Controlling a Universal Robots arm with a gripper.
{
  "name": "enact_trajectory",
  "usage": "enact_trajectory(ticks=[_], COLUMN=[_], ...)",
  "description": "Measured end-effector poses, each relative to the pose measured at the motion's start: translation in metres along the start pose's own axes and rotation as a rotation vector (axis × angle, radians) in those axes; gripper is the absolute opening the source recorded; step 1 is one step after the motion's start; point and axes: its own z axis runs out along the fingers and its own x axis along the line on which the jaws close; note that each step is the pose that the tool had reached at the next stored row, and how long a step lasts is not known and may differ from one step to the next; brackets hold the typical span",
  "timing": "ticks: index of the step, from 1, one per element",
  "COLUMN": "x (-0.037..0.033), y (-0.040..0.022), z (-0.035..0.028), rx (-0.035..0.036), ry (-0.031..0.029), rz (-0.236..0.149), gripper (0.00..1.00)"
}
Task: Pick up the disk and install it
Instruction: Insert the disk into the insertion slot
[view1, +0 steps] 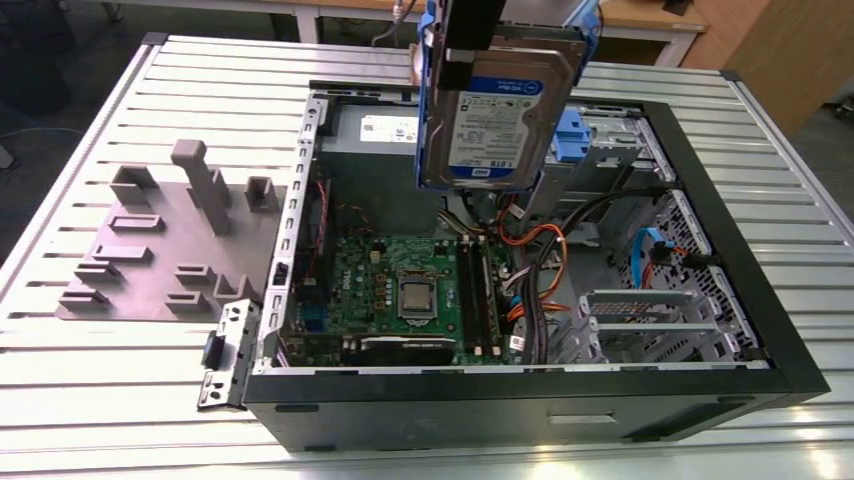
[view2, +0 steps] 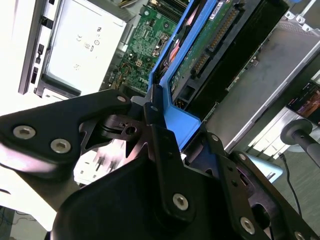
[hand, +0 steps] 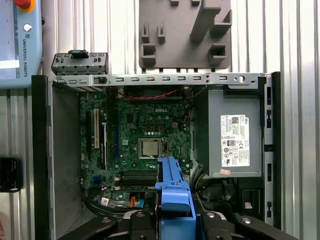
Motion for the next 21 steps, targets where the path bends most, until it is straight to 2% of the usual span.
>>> enact_trajectory(ticks=[21], x=[0.0027], y=[-0.0001], z=[0.0000], rx=[0.0000], ry=[0.0000], rz=[0.000], gripper=[0.37])
